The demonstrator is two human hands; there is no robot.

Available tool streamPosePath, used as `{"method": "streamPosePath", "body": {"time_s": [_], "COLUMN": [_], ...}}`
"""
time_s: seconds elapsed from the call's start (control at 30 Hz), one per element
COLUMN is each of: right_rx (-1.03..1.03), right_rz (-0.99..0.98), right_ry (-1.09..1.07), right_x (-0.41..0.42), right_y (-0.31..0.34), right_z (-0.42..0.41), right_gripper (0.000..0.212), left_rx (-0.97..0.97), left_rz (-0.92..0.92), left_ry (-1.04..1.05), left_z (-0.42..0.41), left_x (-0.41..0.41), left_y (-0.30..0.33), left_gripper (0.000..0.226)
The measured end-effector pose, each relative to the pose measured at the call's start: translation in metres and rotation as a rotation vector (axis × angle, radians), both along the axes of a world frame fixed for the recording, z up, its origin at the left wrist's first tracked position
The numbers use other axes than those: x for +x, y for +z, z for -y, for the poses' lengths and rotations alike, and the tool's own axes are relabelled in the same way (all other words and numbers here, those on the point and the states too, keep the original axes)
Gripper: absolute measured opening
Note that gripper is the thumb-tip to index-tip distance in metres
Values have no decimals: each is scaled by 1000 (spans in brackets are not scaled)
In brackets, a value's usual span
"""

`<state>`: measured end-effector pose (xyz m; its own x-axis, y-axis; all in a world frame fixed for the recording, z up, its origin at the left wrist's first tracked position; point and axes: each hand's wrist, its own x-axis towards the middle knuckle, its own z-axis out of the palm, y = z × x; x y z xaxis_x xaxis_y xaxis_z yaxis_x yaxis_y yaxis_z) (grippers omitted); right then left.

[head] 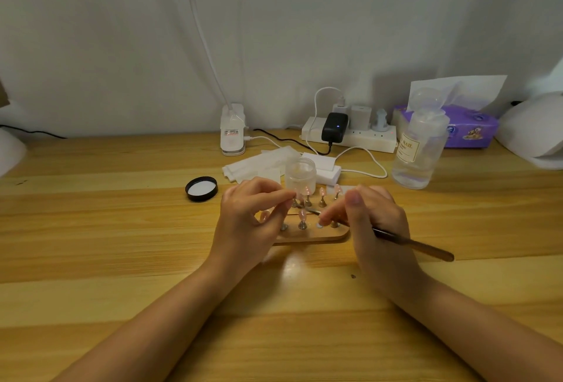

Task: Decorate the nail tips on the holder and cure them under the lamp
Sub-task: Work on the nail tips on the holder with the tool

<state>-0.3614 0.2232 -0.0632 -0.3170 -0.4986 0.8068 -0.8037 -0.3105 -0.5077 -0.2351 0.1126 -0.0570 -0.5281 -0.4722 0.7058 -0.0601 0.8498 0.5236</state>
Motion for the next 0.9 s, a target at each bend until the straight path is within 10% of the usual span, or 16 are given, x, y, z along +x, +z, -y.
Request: {"method": "streamPosePath", "body": {"time_s": [0.9], "right_rx": [25], "right_rz": [237], "right_ry": [75], "right_x": [4], "right_y": [7], "right_z": [-5], "right_gripper": [48], "left_rx": [70], "left_rz": [-29], "left_ry": [-19], "left_z": [-1], "left_x": [2], "left_y": [2], "left_gripper": [15]}}
